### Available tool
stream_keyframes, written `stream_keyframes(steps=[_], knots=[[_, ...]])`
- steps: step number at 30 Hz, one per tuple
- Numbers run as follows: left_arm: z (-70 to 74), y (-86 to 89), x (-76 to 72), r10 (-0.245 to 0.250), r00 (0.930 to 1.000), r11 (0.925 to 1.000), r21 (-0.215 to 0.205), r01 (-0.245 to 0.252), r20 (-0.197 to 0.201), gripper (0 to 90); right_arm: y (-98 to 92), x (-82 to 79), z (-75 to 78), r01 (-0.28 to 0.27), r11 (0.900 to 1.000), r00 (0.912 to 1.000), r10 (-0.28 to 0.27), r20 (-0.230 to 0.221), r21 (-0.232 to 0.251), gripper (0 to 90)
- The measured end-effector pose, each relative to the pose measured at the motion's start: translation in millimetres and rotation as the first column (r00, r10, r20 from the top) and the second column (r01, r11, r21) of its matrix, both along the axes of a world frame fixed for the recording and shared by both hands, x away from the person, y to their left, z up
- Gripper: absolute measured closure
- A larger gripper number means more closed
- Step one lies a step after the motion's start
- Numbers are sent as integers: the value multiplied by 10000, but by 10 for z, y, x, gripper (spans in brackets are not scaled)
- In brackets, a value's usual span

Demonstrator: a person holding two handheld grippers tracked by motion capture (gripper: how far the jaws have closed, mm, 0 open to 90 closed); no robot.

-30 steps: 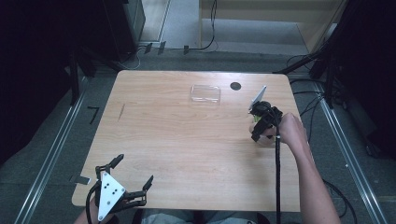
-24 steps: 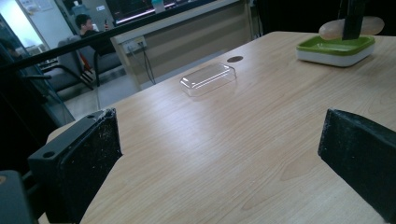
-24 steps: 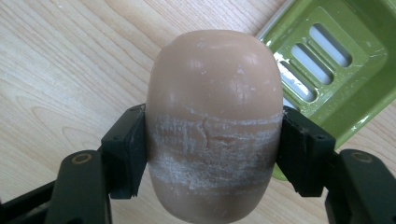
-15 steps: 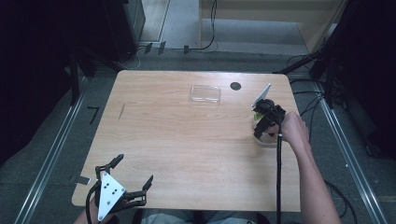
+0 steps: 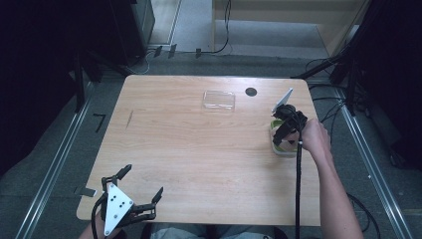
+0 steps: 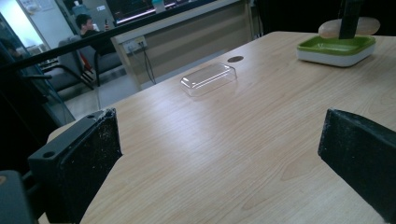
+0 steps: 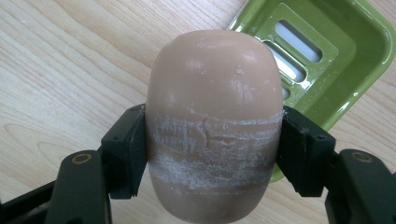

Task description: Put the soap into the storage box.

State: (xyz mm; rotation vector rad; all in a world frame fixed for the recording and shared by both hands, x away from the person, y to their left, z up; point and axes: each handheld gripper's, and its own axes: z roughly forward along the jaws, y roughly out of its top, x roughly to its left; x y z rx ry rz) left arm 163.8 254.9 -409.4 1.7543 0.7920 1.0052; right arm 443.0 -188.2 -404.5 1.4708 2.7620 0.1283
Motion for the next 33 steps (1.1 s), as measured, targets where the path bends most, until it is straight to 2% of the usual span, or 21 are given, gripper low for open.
stream_keyframes(steps=[18,33], knots=[[0,0,-1,-6,10000,10000,4,6,1,0,-76,71,-54,493,9987,9984,-497,283,138,337],[2,2,-3,-7,10000,10000,-12,7,7,0,-126,116,-109,1156,9930,9917,-1168,531,240,337]])
